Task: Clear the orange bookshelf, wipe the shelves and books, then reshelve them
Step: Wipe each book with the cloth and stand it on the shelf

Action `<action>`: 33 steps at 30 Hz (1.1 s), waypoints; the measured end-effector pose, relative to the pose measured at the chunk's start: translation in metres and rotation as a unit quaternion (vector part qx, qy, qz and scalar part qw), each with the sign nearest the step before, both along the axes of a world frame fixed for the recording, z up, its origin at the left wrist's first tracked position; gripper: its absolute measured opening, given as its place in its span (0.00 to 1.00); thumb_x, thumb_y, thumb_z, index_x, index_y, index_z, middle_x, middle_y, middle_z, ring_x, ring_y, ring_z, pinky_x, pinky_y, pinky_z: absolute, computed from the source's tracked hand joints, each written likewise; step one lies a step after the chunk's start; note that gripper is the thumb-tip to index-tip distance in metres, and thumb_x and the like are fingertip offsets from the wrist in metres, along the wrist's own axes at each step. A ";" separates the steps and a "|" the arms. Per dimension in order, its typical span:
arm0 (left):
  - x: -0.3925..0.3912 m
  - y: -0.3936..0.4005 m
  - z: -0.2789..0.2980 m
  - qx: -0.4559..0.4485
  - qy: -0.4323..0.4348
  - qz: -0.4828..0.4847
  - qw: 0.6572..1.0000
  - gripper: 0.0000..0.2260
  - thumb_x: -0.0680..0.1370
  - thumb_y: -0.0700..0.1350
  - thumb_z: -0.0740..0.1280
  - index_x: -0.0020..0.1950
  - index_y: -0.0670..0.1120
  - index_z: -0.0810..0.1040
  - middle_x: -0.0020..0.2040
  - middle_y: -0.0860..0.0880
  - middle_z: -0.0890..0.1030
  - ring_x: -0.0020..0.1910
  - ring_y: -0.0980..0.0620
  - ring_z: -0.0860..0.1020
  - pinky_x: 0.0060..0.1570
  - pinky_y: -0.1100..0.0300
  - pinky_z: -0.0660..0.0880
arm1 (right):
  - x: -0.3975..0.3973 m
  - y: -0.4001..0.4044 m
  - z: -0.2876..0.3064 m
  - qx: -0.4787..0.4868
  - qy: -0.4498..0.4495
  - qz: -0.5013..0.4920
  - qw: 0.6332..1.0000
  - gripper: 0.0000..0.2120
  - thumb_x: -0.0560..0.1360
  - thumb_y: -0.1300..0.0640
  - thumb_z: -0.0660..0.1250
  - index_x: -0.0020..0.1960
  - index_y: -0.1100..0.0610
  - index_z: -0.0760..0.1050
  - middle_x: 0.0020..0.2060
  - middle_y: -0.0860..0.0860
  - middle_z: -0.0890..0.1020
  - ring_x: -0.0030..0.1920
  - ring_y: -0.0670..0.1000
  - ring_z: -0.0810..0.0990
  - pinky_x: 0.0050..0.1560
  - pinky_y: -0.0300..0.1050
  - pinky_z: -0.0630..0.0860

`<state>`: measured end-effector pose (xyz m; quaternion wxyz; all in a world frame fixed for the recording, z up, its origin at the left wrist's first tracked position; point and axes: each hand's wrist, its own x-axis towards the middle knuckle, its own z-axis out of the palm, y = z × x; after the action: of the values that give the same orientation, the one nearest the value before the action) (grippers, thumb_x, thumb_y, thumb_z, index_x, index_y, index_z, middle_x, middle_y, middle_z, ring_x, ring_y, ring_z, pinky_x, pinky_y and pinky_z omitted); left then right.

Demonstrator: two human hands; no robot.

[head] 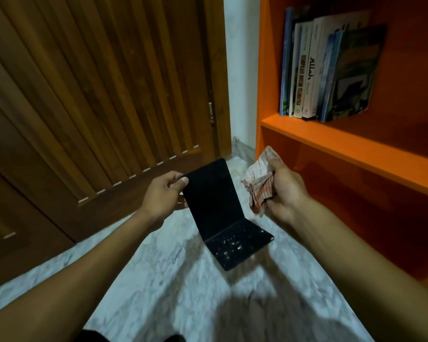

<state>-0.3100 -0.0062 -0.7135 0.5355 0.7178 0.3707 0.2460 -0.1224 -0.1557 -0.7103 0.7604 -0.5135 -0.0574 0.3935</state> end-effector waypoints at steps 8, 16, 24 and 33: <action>0.008 -0.042 0.004 -0.108 -0.031 -0.020 0.994 0.10 0.84 0.41 0.59 0.53 0.39 0.79 0.43 0.43 0.84 0.36 0.46 0.84 0.34 0.58 0.81 | -0.041 0.007 -0.002 -0.112 -0.315 0.023 0.942 0.19 0.85 0.47 0.51 0.75 0.39 0.64 0.75 0.47 0.67 0.76 0.51 0.63 0.74 0.53 0.60; 0.031 -0.060 0.000 -0.053 -0.084 0.014 0.995 0.10 0.85 0.41 0.59 0.54 0.37 0.76 0.42 0.40 0.79 0.34 0.47 0.80 0.34 0.59 0.81 | -0.086 0.010 -0.047 -0.211 -0.567 0.041 0.795 0.30 0.83 0.59 0.56 0.80 0.41 0.50 0.81 0.45 0.45 0.80 0.48 0.41 0.77 0.58 0.52; 0.013 -0.024 0.005 0.041 -0.065 0.085 0.993 0.10 0.84 0.45 0.59 0.51 0.49 0.80 0.48 0.36 0.82 0.48 0.35 0.82 0.47 0.39 0.82 | -0.114 0.000 -0.057 -0.173 -0.531 0.195 0.806 0.26 0.77 0.70 0.61 0.70 0.50 0.74 0.70 0.51 0.73 0.65 0.48 0.73 0.62 0.24 0.62; 0.002 -0.018 0.007 0.041 -0.097 0.074 0.992 0.11 0.84 0.43 0.60 0.48 0.50 0.80 0.41 0.45 0.83 0.41 0.43 0.82 0.43 0.48 0.84 | -0.065 -0.001 0.007 -0.059 -0.294 0.094 0.949 0.25 0.81 0.71 0.55 0.71 0.50 0.71 0.64 0.40 0.76 0.55 0.40 0.79 0.49 0.29 0.76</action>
<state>-0.3079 -0.0242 -0.7069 0.5192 0.6825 0.3589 0.3686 -0.1873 -0.1569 -0.7033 0.6376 -0.6429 -0.3027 0.2976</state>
